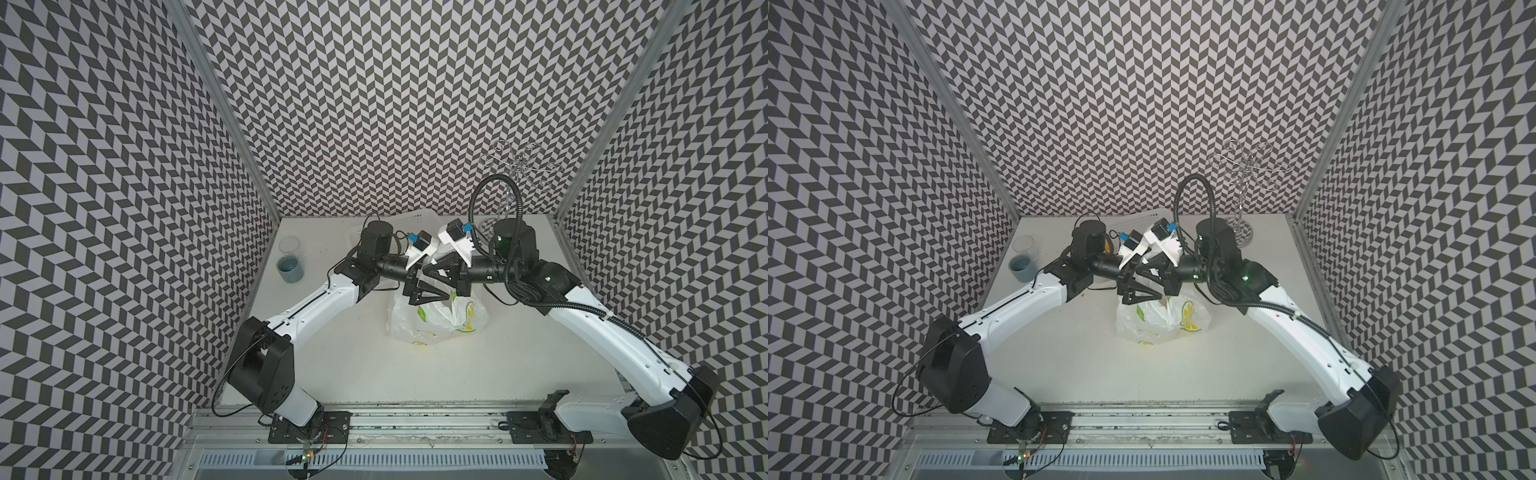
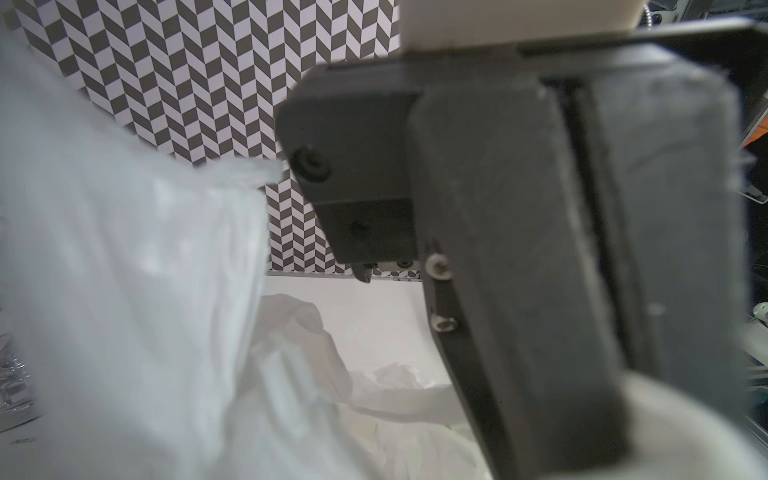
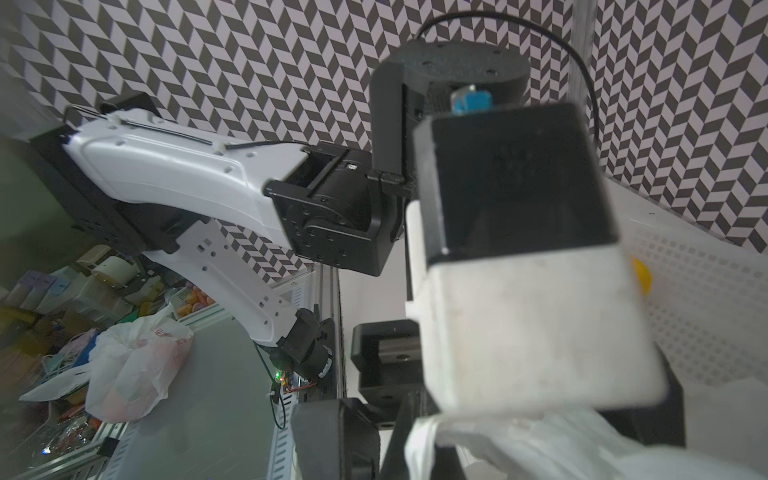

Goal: Place the peach into a plastic bag & tie a knot
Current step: Cross the plastic bag at the center of the board.

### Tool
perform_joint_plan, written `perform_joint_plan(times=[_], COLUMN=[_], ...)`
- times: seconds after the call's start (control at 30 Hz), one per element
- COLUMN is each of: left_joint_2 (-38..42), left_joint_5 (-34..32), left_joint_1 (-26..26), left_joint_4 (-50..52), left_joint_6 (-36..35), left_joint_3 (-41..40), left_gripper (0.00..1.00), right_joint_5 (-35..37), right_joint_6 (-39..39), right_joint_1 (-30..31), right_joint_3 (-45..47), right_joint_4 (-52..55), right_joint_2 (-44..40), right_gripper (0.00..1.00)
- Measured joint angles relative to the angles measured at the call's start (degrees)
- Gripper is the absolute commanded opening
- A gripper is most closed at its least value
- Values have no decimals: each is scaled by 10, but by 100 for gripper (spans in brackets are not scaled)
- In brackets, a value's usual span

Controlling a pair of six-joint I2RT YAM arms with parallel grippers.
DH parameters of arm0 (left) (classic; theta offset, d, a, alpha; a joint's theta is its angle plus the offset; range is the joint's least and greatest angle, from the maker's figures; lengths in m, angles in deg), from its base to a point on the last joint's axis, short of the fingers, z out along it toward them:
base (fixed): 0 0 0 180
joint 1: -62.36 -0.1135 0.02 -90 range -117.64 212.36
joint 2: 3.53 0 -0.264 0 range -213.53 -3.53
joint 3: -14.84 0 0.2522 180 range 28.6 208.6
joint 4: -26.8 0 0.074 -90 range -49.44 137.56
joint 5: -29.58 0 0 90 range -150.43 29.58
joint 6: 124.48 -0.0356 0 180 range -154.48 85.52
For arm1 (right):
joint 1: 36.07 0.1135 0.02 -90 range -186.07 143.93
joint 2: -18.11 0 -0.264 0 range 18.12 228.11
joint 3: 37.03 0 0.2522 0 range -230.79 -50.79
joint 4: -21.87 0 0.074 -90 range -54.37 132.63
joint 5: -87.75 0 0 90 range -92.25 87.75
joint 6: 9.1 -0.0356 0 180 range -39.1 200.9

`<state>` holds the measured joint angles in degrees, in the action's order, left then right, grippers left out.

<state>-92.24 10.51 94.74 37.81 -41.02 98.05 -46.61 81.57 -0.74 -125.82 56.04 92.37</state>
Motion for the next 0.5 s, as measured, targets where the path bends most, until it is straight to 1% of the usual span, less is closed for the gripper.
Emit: perform_joint_plan(times=[0.13,0.3,0.43,0.47,0.5], left_joint_2=[0,-1,-2,-2,-2], left_joint_5=[-9,-10,-4,-3,-2], left_joint_1=[4,9,10,10,10], left_joint_4=[-5,-23,-35,-40,-45], left_joint_6=[7,21,31,35,38], left_joint_3=[0,0,0,0,0], left_gripper=[91,89,87,84,79], right_joint_5=[-45,-89,-122,-130,-137], right_joint_6=[-43,-95,-131,-141,-150], right_joint_1=[0,-3,-4,-5,-7], right_joint_3=[21,48,53,54,54], right_joint_4=[-55,-121,-167,-179,-189], right_joint_2=[0,8,23,27,30], right_gripper=[0,0,0,0,0])
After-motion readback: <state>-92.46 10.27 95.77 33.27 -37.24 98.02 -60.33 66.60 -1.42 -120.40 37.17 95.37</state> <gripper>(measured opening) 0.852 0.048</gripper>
